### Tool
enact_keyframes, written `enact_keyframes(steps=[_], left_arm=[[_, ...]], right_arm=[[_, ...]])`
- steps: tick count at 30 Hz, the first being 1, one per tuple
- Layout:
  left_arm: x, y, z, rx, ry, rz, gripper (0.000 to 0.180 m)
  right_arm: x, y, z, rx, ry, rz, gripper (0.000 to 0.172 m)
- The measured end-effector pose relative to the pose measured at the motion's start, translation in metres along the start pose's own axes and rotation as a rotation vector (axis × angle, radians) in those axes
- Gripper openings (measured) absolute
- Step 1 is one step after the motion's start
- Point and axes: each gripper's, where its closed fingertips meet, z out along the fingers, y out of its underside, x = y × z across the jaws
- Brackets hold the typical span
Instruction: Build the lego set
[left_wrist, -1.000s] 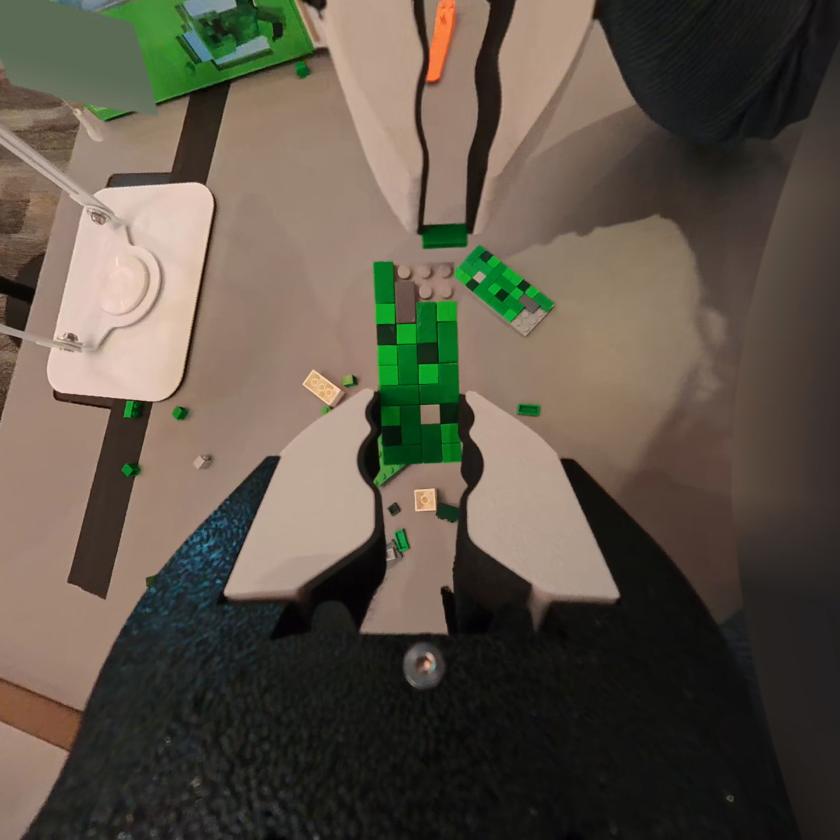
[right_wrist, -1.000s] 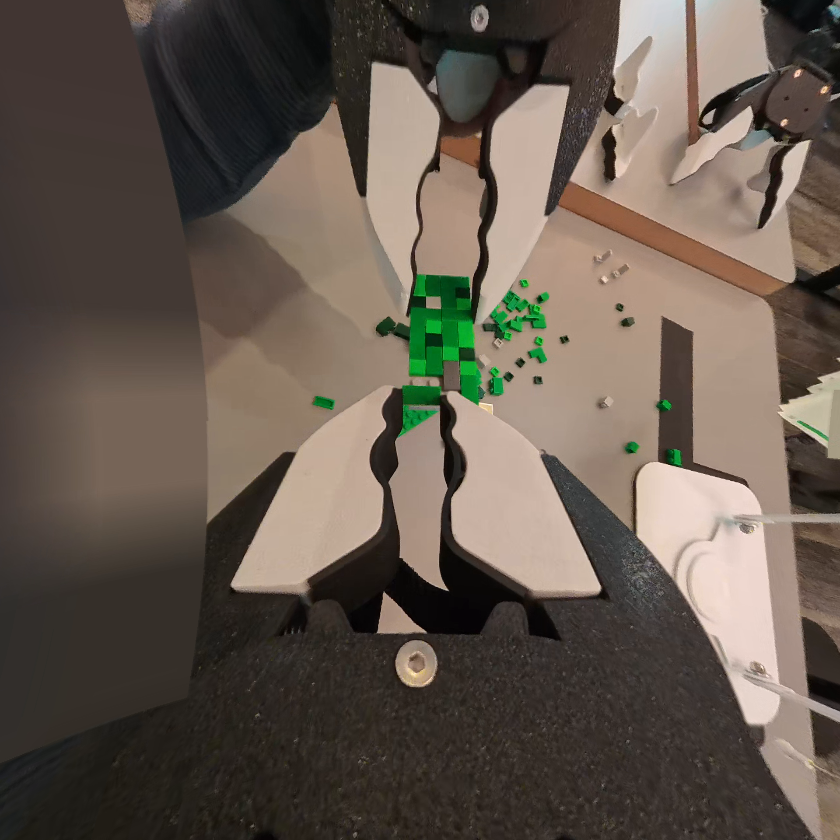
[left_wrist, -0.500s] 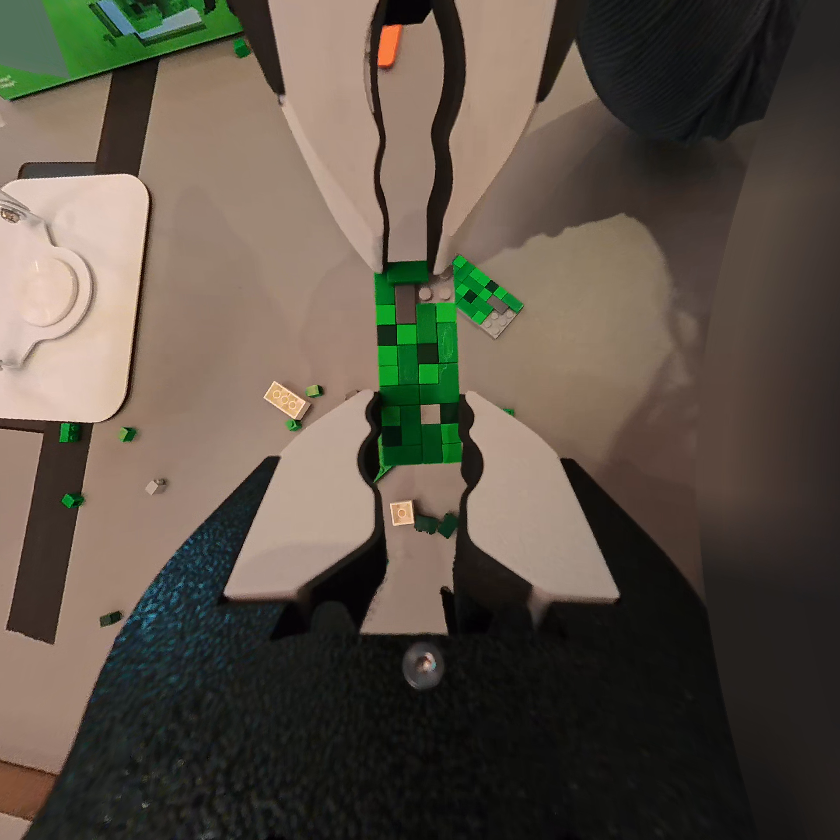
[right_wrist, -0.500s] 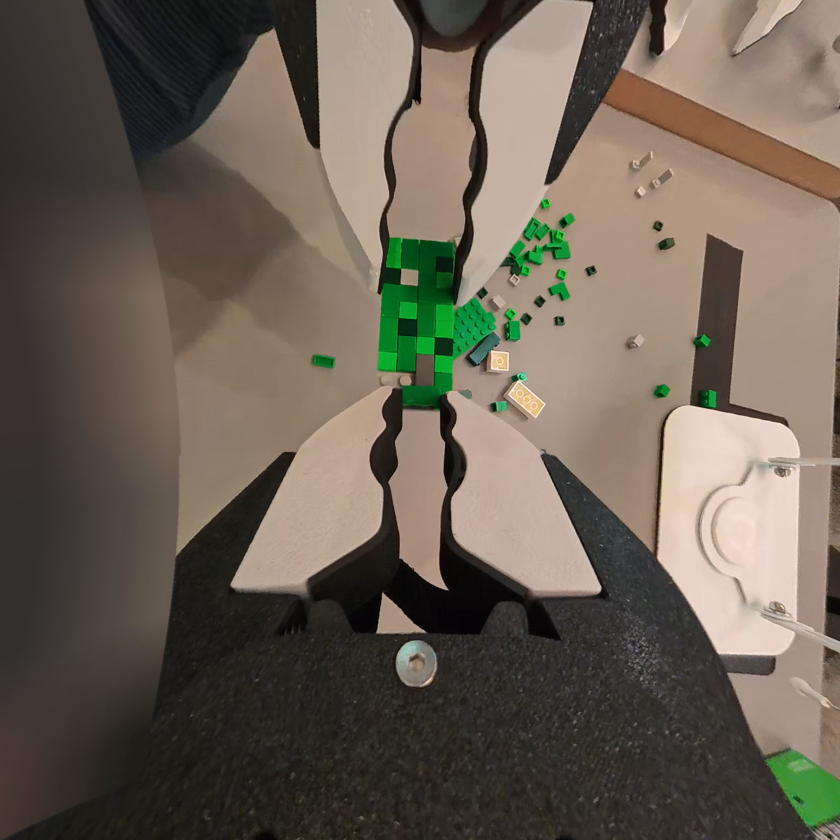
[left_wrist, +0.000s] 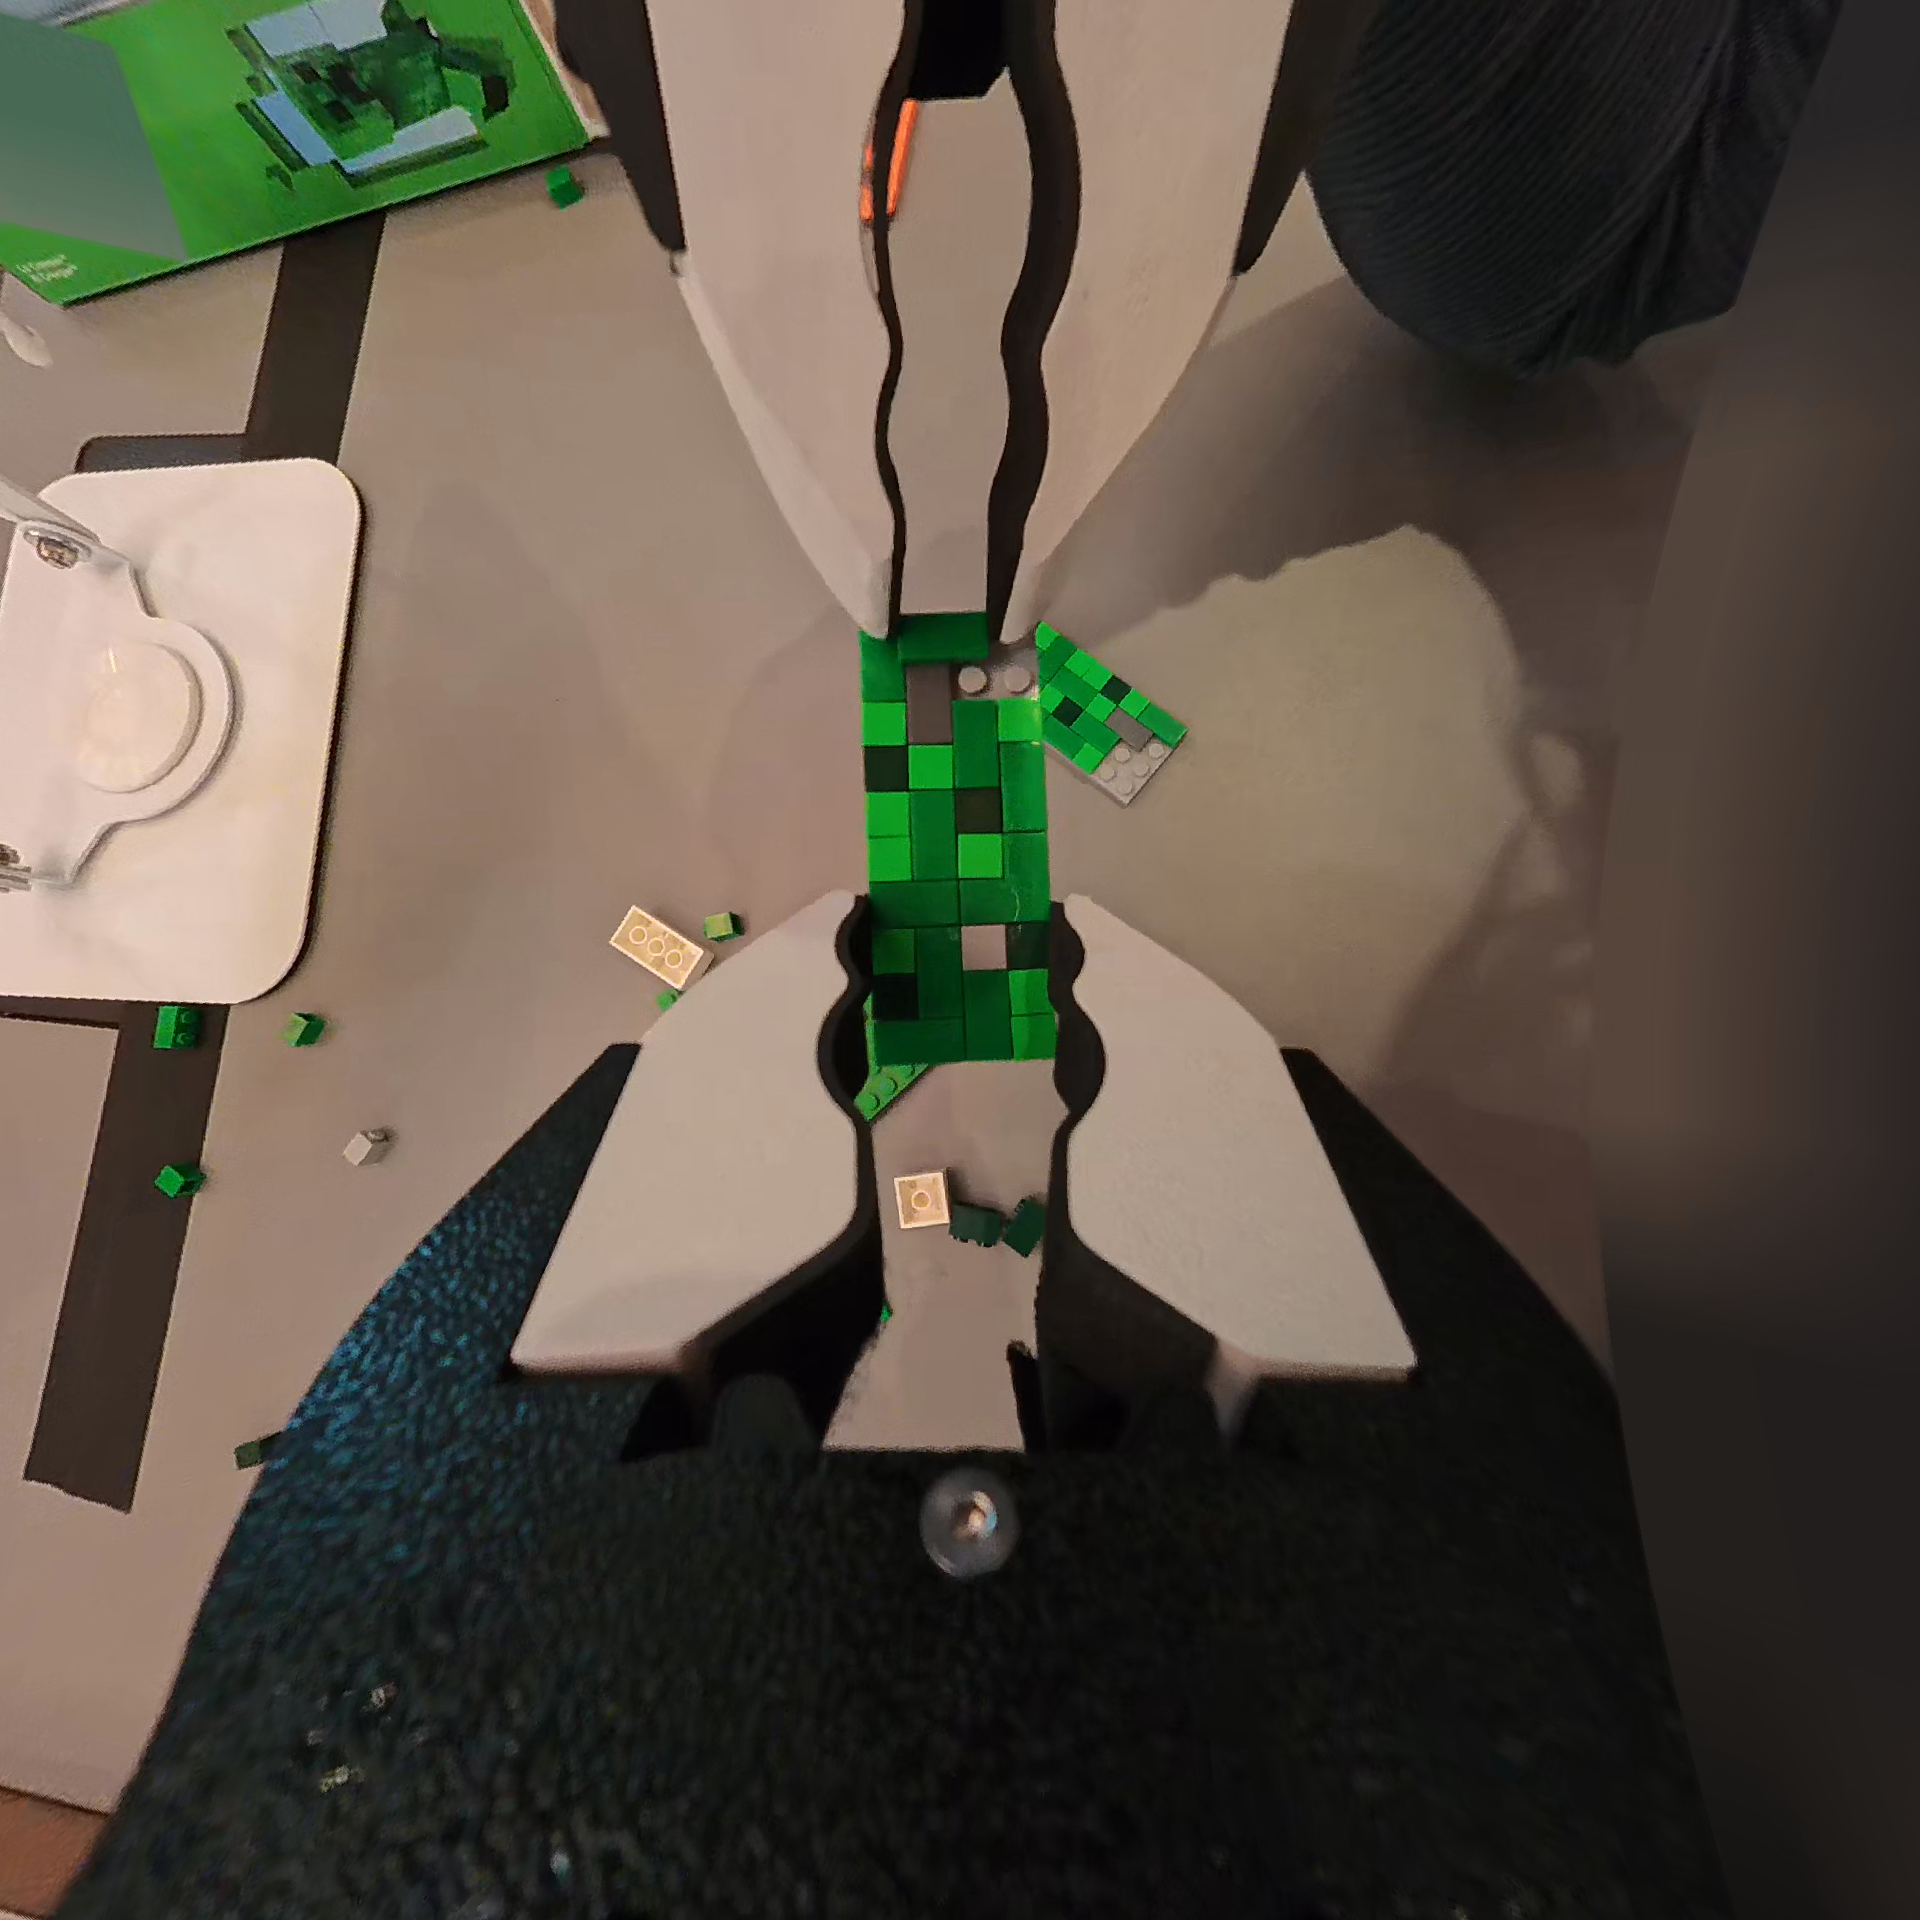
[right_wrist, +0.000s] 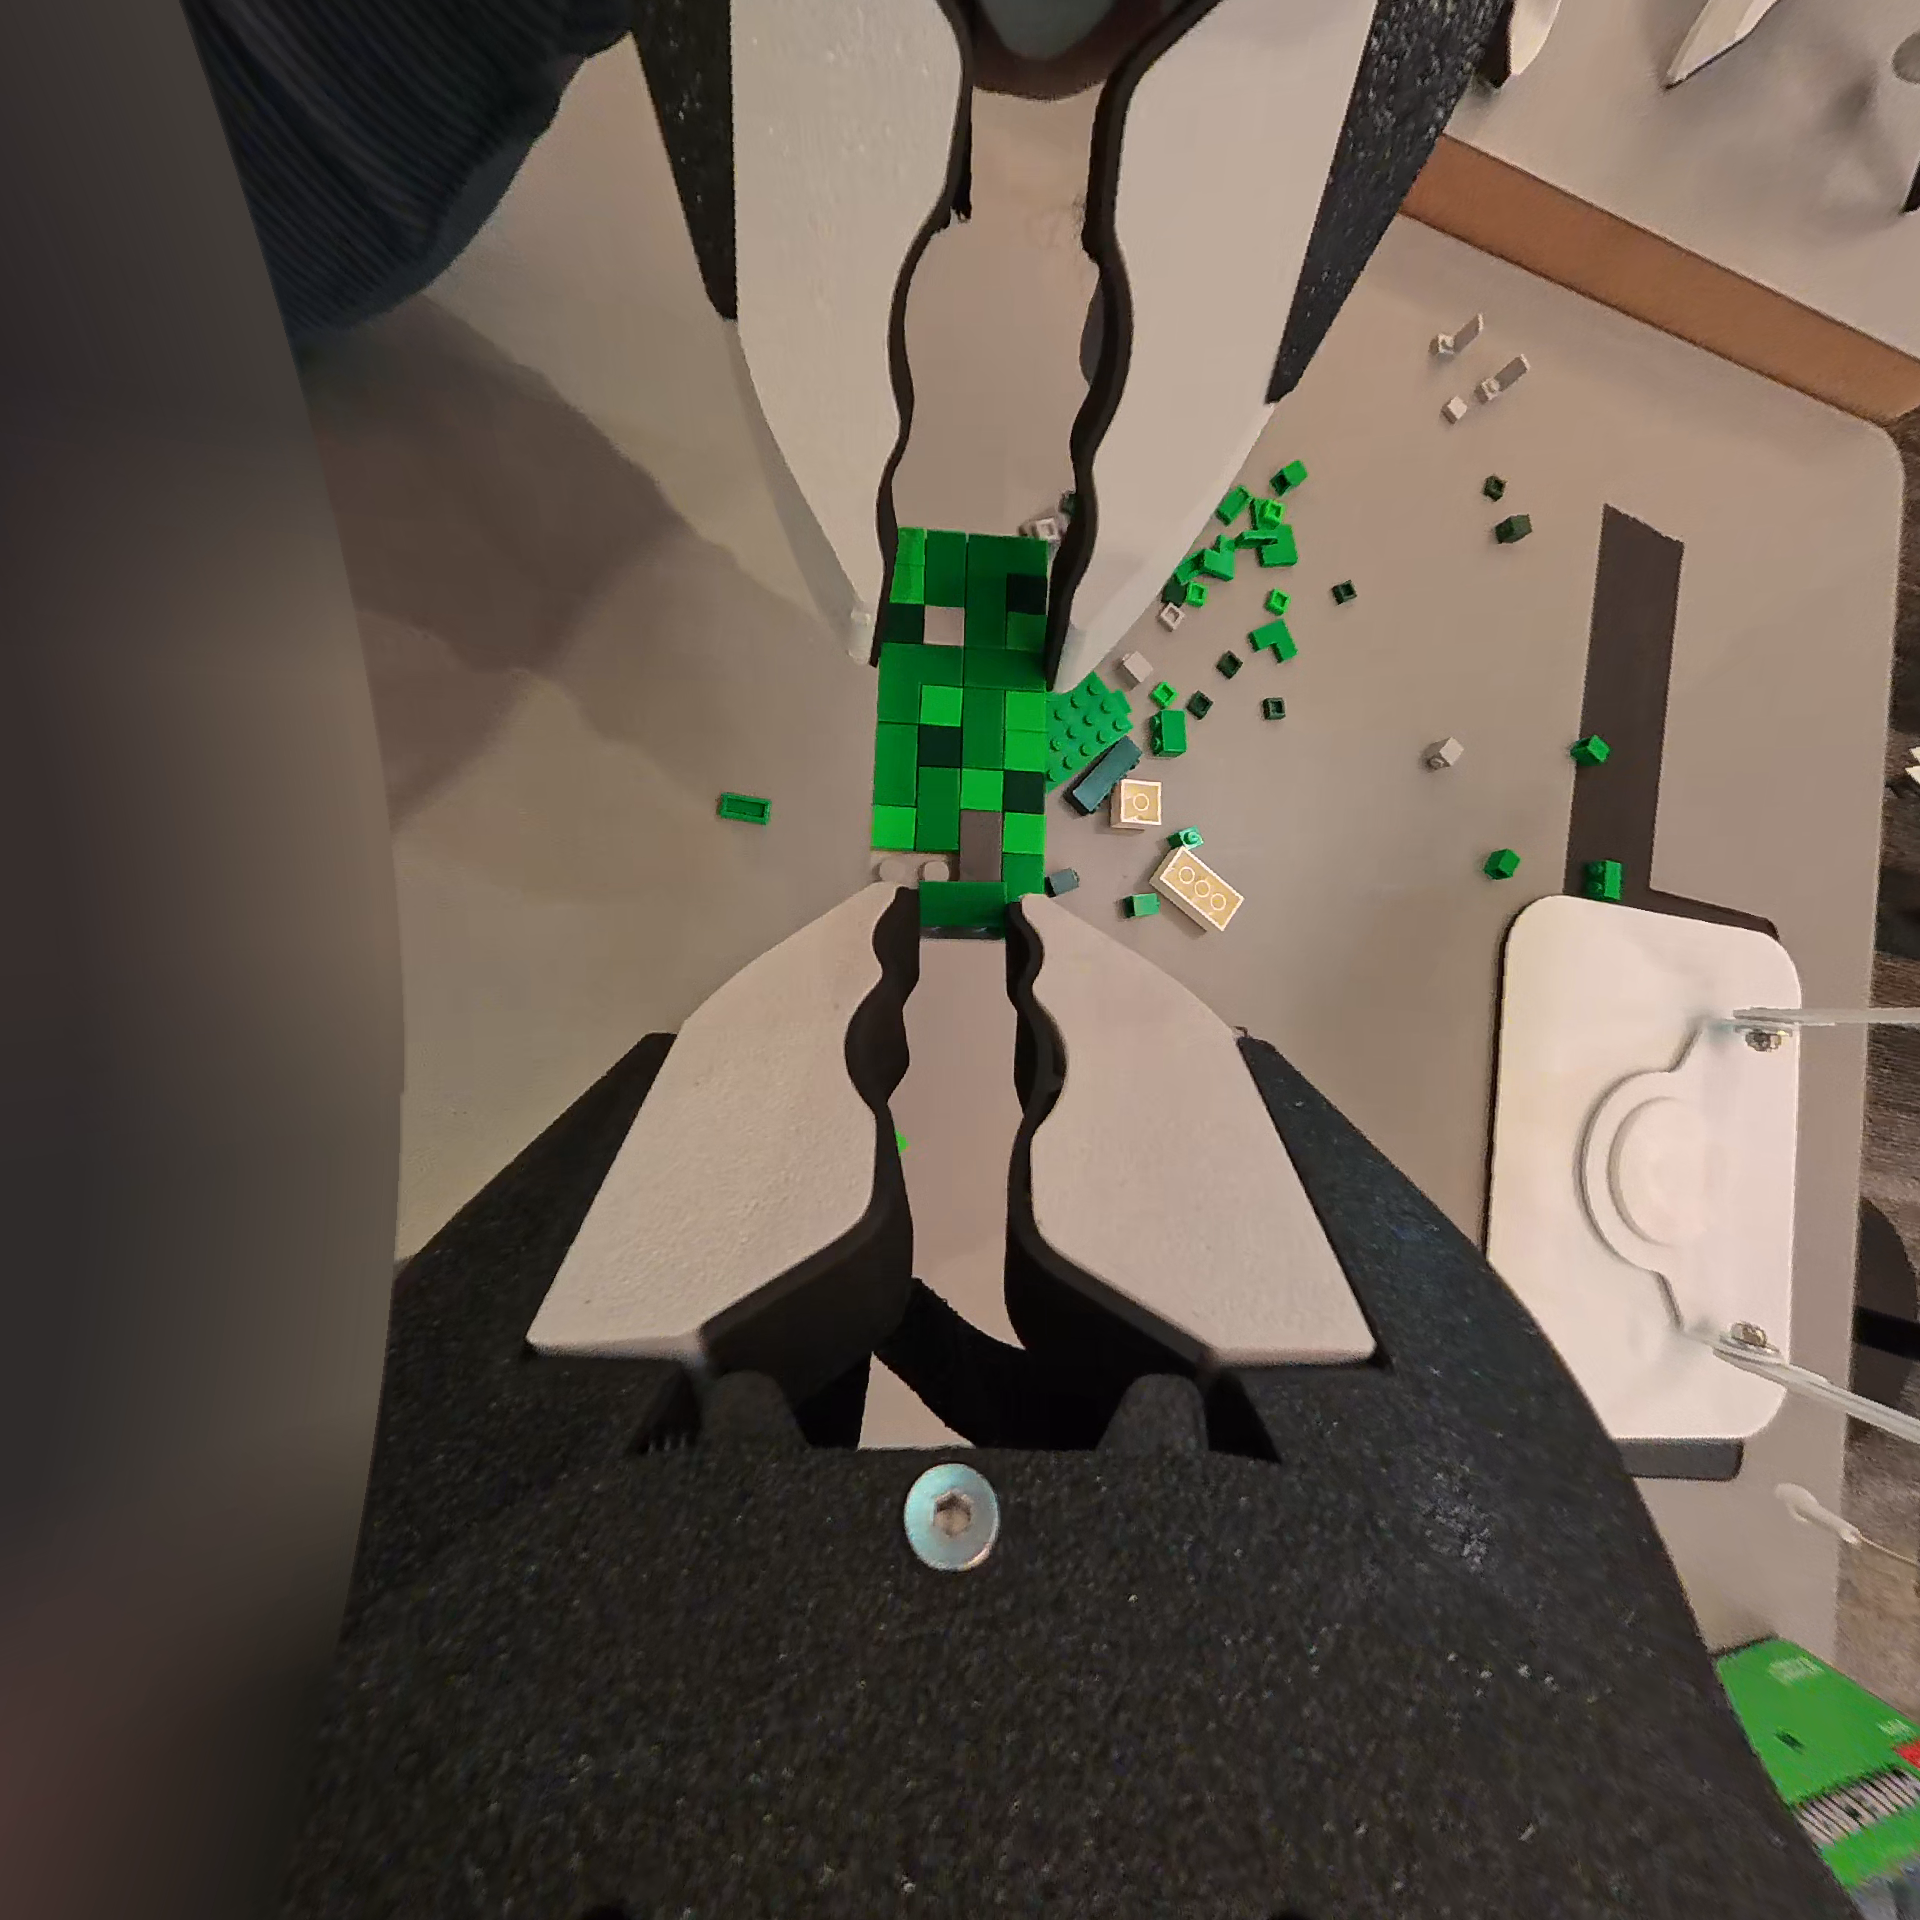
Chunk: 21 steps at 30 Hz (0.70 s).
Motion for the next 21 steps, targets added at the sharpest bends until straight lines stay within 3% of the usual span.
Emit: enact_keyframes(steps=[21], left_arm=[[-0.0051,-0.001,-0.0043,0.016,-0.029,-0.014,0.032]], right_arm=[[0.0047,0.0007,-0.0026,-0.022,0.079,-0.009,0.015]])
